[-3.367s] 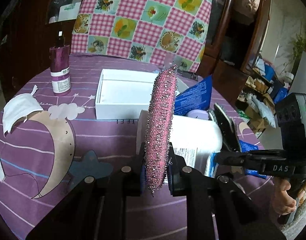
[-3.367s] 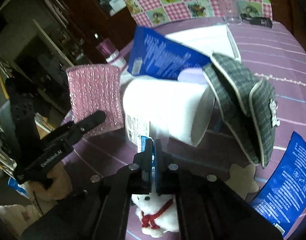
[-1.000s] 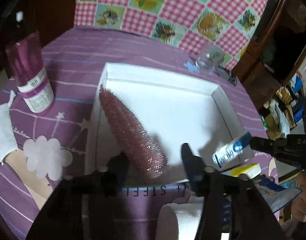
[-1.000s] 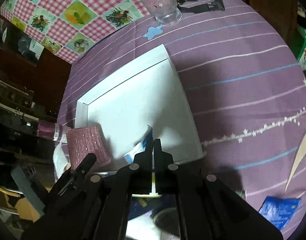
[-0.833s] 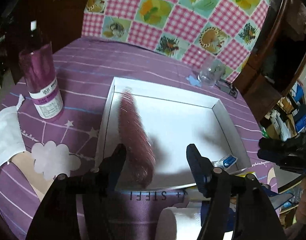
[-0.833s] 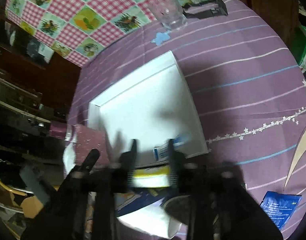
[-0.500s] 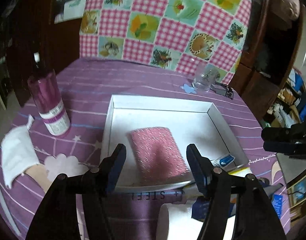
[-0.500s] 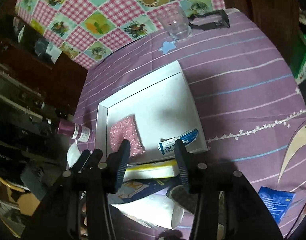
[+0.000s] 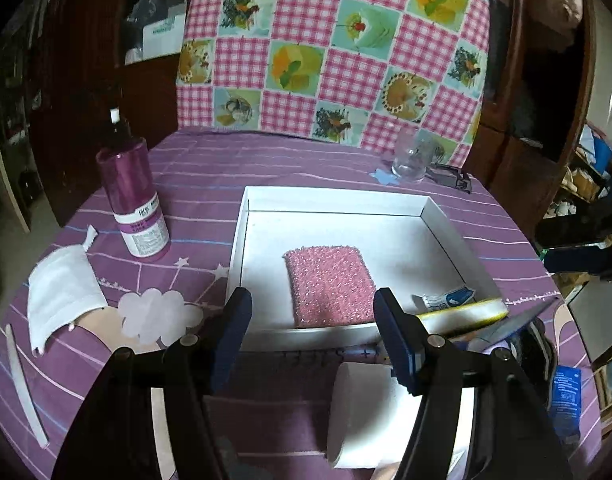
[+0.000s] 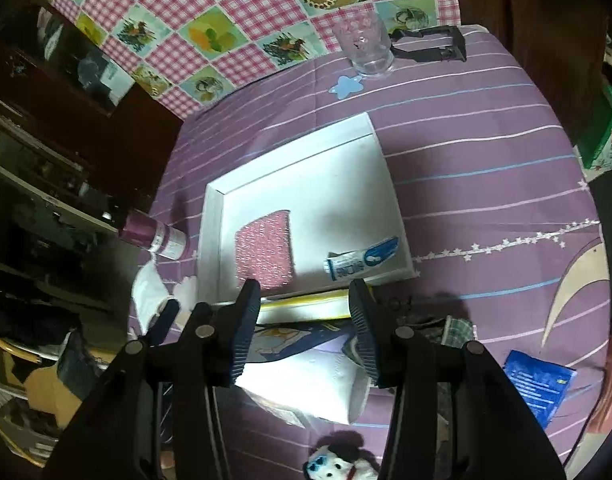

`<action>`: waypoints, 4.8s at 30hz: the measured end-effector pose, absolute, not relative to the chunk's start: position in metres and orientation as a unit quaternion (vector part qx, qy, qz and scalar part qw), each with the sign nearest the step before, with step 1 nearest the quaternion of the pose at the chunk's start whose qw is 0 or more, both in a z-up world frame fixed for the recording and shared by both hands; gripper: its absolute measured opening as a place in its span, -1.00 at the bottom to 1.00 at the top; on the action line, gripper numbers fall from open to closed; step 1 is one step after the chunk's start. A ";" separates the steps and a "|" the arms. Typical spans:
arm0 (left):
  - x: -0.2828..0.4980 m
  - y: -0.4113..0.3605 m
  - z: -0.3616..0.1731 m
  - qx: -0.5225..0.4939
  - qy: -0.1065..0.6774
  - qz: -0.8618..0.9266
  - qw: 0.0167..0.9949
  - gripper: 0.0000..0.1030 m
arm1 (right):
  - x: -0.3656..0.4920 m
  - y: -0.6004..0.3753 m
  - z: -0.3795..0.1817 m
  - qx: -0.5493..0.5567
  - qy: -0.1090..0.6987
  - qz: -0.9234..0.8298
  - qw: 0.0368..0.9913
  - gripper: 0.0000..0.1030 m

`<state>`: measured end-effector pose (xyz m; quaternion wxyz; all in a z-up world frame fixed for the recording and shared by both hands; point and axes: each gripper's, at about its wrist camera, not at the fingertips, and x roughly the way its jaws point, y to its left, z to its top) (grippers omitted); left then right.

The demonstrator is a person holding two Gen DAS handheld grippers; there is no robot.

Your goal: Organize soft objects

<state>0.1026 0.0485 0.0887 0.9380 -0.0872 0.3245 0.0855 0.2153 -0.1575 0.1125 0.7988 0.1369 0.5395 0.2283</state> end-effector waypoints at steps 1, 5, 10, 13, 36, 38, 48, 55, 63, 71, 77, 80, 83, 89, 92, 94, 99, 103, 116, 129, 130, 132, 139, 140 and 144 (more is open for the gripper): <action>0.099 0.048 0.092 -0.089 0.315 0.079 0.941 0.23 | 0.216 -0.157 0.112 0.132 0.539 0.225 0.801 -0.08; 0.080 0.043 0.107 -0.084 0.262 0.043 0.960 0.23 | 0.217 -0.157 0.113 0.108 0.536 0.217 0.809 -0.08; 0.069 0.022 0.108 -0.039 0.241 -0.035 0.969 0.23 | 0.216 -0.159 0.115 0.100 0.533 0.219 0.811 -0.08; 0.071 0.008 0.103 -0.017 0.247 -0.053 0.967 0.23 | 0.213 -0.156 0.118 0.083 0.528 0.230 0.813 -0.08; 0.099 -0.027 0.065 0.016 0.309 -0.101 0.946 -0.87 | 0.193 -0.132 0.113 -0.081 0.528 0.275 0.799 -0.08; 0.094 -0.022 0.067 0.005 0.298 -0.095 0.950 -0.92 | 0.195 -0.135 0.114 -0.073 0.529 0.277 0.799 -0.08; 0.069 0.026 0.100 -0.111 0.215 -0.087 0.966 -0.98 | 0.200 -0.152 0.123 -0.028 0.521 0.281 0.806 -0.08; 0.060 0.043 0.109 -0.126 0.184 -0.039 0.974 -0.99 | 0.203 -0.145 0.117 -0.035 0.528 0.284 0.800 -0.08; 0.065 0.053 0.106 -0.137 0.187 -0.015 0.973 -0.99 | 0.211 -0.132 0.100 -0.032 0.548 0.297 0.781 -0.08; 0.072 0.049 0.096 -0.137 0.208 -0.011 0.969 -0.99 | 0.216 -0.113 0.082 -0.089 0.535 0.271 0.795 -0.08; 0.074 0.048 0.093 -0.135 0.215 -0.010 0.967 -0.99 | 0.229 -0.119 0.070 -0.043 0.546 0.309 0.777 -0.08; 0.075 0.047 0.091 -0.134 0.218 -0.011 0.967 -0.99 | 0.234 -0.121 0.064 -0.027 0.549 0.323 0.770 -0.08; 0.076 0.046 0.089 -0.130 0.220 -0.007 0.967 -0.99 | 0.241 -0.127 0.058 0.004 0.555 0.333 0.762 -0.08; 0.078 0.045 0.088 -0.129 0.224 -0.007 0.966 -0.99 | 0.253 -0.135 0.045 0.050 0.563 0.350 0.747 -0.08; 0.079 0.045 0.087 -0.128 0.227 -0.006 0.965 -0.99 | 0.256 -0.137 0.041 0.073 0.565 0.366 0.736 -0.08; 0.079 0.044 0.086 -0.128 0.228 -0.006 0.965 -0.99 | 0.257 -0.138 0.040 0.081 0.567 0.374 0.729 -0.08; 0.079 0.043 0.086 -0.128 0.228 -0.007 0.965 -0.99 | 0.261 -0.141 0.037 0.105 0.572 0.374 0.723 -0.71; 0.079 0.043 0.086 -0.129 0.228 -0.006 0.965 -0.99 | 0.260 -0.142 0.041 0.110 0.561 0.374 0.730 -0.98; 0.080 0.043 0.086 -0.128 0.228 0.000 0.965 -0.99 | 0.256 -0.158 0.063 0.123 0.529 0.346 0.765 -0.86; 0.082 0.053 0.086 -0.136 0.236 0.031 0.962 -0.99 | 0.253 -0.123 0.045 0.102 0.563 0.315 0.757 0.12; 0.082 0.053 0.086 -0.136 0.235 0.031 0.962 -0.99 | 0.252 -0.120 0.042 0.100 0.570 0.322 0.749 0.12; 0.082 0.053 0.086 -0.135 0.236 0.031 0.962 -0.99 | 0.248 -0.116 0.042 0.089 0.567 0.330 0.750 0.12; 0.082 0.054 0.086 -0.135 0.237 0.029 0.962 -0.99 | 0.238 -0.107 0.039 0.034 0.578 0.310 0.754 -0.70; 0.082 0.054 0.085 -0.135 0.237 0.029 0.962 -0.99 | 0.238 -0.107 0.038 0.032 0.578 0.307 0.756 -0.84; 0.082 0.054 0.085 -0.134 0.238 0.029 0.962 -0.99 | 0.240 -0.110 0.038 0.036 0.576 0.311 0.755 -0.93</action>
